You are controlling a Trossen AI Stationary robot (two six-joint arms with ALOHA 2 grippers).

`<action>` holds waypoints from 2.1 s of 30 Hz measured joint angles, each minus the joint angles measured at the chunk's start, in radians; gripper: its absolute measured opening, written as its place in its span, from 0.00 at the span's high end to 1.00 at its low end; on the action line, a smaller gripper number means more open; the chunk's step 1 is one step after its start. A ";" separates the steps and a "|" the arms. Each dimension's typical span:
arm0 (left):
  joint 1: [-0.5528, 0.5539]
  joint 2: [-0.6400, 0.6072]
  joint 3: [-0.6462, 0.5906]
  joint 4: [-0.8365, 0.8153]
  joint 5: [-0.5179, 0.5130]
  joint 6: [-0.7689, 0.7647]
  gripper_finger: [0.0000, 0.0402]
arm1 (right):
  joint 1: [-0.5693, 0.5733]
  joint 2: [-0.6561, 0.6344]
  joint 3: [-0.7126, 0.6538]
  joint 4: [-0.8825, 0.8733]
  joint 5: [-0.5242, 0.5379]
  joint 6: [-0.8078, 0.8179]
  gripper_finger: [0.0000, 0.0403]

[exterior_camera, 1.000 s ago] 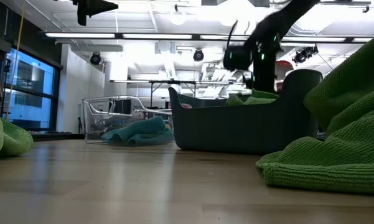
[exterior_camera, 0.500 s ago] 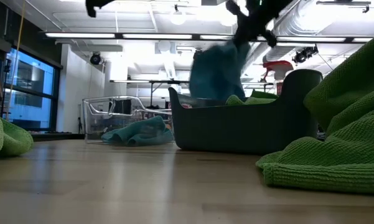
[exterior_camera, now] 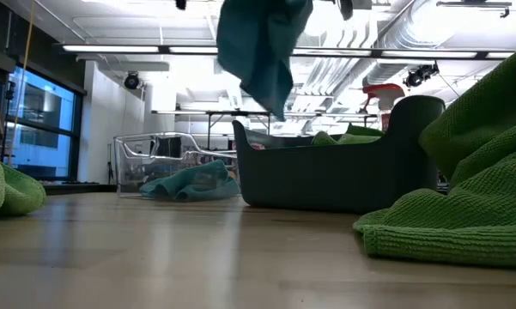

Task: Sort microfiber towel by color & place in baskets
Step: Put the blue microfiber towel into the transparent bin

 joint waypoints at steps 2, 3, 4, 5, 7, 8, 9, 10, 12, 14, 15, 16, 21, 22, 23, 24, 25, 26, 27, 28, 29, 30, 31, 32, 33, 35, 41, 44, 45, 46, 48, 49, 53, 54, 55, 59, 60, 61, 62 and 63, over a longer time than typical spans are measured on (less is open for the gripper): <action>-0.012 0.040 0.071 -0.060 0.014 0.004 0.41 | 0.024 0.000 0.012 0.002 -0.019 -0.056 1.00; -0.017 0.058 0.102 -0.089 0.034 0.005 0.39 | 0.036 0.000 0.016 0.001 -0.026 -0.087 1.00; -0.019 0.076 0.126 -0.107 0.065 0.004 0.37 | 0.047 0.000 0.022 -0.001 -0.038 -0.124 1.00; -0.022 0.093 0.146 -0.118 0.098 -0.004 0.36 | 0.058 0.000 0.028 -0.001 -0.047 -0.159 1.00; -0.023 0.122 0.176 -0.121 0.194 -0.034 0.32 | 0.077 0.000 0.039 0.003 -0.079 -0.229 1.00; -0.023 0.133 0.186 -0.118 0.242 -0.046 0.31 | 0.084 0.000 0.041 0.004 -0.099 -0.264 1.00; -0.023 0.144 0.193 -0.117 0.282 -0.057 0.30 | 0.092 0.000 0.042 0.004 -0.119 -0.293 1.00; -0.024 0.154 0.194 -0.114 0.307 -0.064 0.29 | 0.099 0.000 0.042 0.004 -0.135 -0.314 1.00; -0.030 0.175 0.193 -0.118 0.323 -0.066 0.28 | 0.112 0.000 0.042 0.006 -0.149 -0.331 1.00; -0.042 0.198 0.193 -0.113 0.341 -0.059 0.28 | 0.122 0.000 0.042 0.007 -0.155 -0.331 1.00; -0.048 0.208 0.193 -0.112 0.348 -0.059 0.28 | 0.127 0.000 0.042 0.006 -0.158 -0.331 1.00; -0.055 0.217 0.193 -0.108 0.356 -0.059 0.28 | 0.131 0.000 0.042 0.007 -0.167 -0.331 1.00; -0.085 0.265 0.193 -0.097 0.416 -0.077 0.28 | 0.150 0.000 0.042 0.008 -0.182 -0.334 1.00; -0.088 0.274 0.193 -0.098 0.418 -0.086 0.28 | 0.152 0.000 0.042 0.010 -0.182 -0.335 1.00; -0.090 0.282 0.193 -0.096 0.418 -0.090 0.28 | 0.153 0.000 0.042 0.012 -0.183 -0.335 1.00; -0.090 0.289 0.193 -0.094 0.419 -0.091 0.28 | 0.156 0.000 0.042 0.014 -0.183 -0.335 1.00; -0.090 0.294 0.193 -0.093 0.418 -0.091 0.28 | 0.157 0.000 0.042 0.018 -0.185 -0.335 1.00; -0.090 0.299 0.193 -0.089 0.418 -0.093 0.28 | 0.157 0.000 0.042 0.024 -0.197 -0.335 1.00; -0.089 0.305 0.193 -0.083 0.418 -0.093 0.28 | 0.157 0.000 0.042 0.030 -0.213 -0.333 1.00; -0.089 0.307 0.193 -0.080 0.417 -0.093 0.28 | 0.157 0.000 0.042 0.035 -0.231 -0.330 1.00; -0.089 0.307 0.192 -0.078 0.417 -0.094 0.28 | 0.157 0.000 0.042 0.038 -0.246 -0.330 1.00; -0.090 0.307 0.192 -0.066 0.417 -0.094 0.28 | 0.157 0.000 0.042 0.038 -0.257 -0.332 1.00; -0.091 0.307 0.192 -0.052 0.424 -0.099 0.28 | 0.157 0.000 0.042 0.037 -0.264 -0.336 1.00; -0.092 0.306 0.192 -0.042 0.449 -0.111 0.28 | 0.157 0.000 0.042 0.037 -0.269 -0.337 1.00; -0.092 0.306 0.192 -0.030 0.488 -0.127 0.28 | 0.157 0.000 0.042 0.037 -0.270 -0.338 1.00; -0.093 0.306 0.192 -0.016 0.585 -0.162 0.28 | 0.156 0.000 0.042 0.039 -0.270 -0.339 1.00; -0.096 0.306 0.192 -0.008 0.633 -0.198 0.28 | 0.152 0.000 0.042 0.096 -0.270 -0.404 1.00; -0.096 0.306 0.192 -0.005 0.603 -0.198 0.28 | 0.149 0.000 0.042 0.128 -0.270 -0.430 1.00; -0.098 0.306 0.192 -0.006 0.588 -0.198 0.28 | 0.148 0.000 0.042 0.137 -0.270 -0.435 1.00; -0.102 0.306 0.192 -0.005 0.575 -0.198 0.28 | 0.146 0.000 0.042 0.146 -0.270 -0.436 1.00; -0.110 0.307 0.192 -0.004 0.574 -0.198 0.28 | 0.141 0.000 0.042 0.159 -0.270 -0.436 1.00; -0.118 0.311 0.192 0.003 0.576 -0.199 0.28 | 0.138 0.002 0.042 0.163 -0.270 -0.436 1.00; -0.150 0.342 0.190 0.070 0.663 -0.248 0.28 | 0.128 0.014 0.042 0.176 -0.270 -0.436 1.00; -0.160 0.351 0.191 0.094 0.678 -0.259 0.28 | 0.127 0.018 0.042 0.189 -0.271 -0.436 1.00; -0.167 0.360 0.191 0.107 0.685 -0.272 0.28 | 0.127 0.020 0.042 0.187 -0.272 -0.436 1.00; -0.179 0.394 0.190 0.124 0.686 -0.277 0.28 | 0.127 0.033 0.041 0.189 -0.287 -0.436 1.00; -0.178 0.396 0.190 0.127 0.686 -0.277 0.28 | 0.127 0.033 0.041 0.190 -0.287 -0.436 1.00; -0.174 0.395 0.190 0.128 0.688 -0.277 0.28 | 0.126 0.032 0.042 0.187 -0.287 -0.436 1.00; -0.170 0.394 0.191 0.131 0.689 -0.275 0.28 | 0.126 0.032 0.042 0.185 -0.286 -0.435 1.00; -0.167 0.394 0.191 0.133 0.688 -0.266 0.28 | 0.126 0.032 0.042 0.182 -0.286 -0.429 1.00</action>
